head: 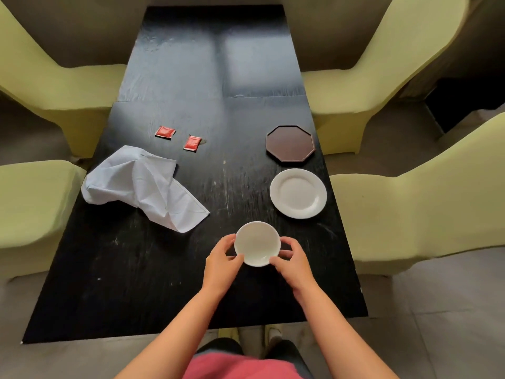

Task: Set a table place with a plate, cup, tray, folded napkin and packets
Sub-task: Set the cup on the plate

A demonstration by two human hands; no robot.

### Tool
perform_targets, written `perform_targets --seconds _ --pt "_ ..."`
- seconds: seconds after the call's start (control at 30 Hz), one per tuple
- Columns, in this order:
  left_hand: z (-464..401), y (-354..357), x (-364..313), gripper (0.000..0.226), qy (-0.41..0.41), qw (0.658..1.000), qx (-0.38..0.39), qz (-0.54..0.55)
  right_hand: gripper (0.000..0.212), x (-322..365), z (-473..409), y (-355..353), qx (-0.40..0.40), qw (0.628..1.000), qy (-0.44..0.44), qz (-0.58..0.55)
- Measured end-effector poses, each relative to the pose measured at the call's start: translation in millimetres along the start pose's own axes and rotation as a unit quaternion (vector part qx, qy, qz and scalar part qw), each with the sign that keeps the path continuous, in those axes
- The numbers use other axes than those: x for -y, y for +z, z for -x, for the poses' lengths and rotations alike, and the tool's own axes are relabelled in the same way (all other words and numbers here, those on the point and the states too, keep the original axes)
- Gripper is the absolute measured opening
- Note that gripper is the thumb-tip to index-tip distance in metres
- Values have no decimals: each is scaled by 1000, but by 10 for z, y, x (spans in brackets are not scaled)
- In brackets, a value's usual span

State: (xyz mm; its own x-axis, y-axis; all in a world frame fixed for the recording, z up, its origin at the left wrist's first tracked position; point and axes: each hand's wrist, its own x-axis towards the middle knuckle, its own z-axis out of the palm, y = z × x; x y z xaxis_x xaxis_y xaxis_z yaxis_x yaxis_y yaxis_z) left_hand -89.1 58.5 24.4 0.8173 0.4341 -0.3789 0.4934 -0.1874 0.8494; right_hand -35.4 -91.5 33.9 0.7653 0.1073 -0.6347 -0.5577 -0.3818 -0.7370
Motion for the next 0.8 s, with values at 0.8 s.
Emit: perform_targets --seconds 0.8 --pt "-1487 1277 -740 45 -57 992 -22 111 60 559 -1401 -838 -110 993 -24 -27"
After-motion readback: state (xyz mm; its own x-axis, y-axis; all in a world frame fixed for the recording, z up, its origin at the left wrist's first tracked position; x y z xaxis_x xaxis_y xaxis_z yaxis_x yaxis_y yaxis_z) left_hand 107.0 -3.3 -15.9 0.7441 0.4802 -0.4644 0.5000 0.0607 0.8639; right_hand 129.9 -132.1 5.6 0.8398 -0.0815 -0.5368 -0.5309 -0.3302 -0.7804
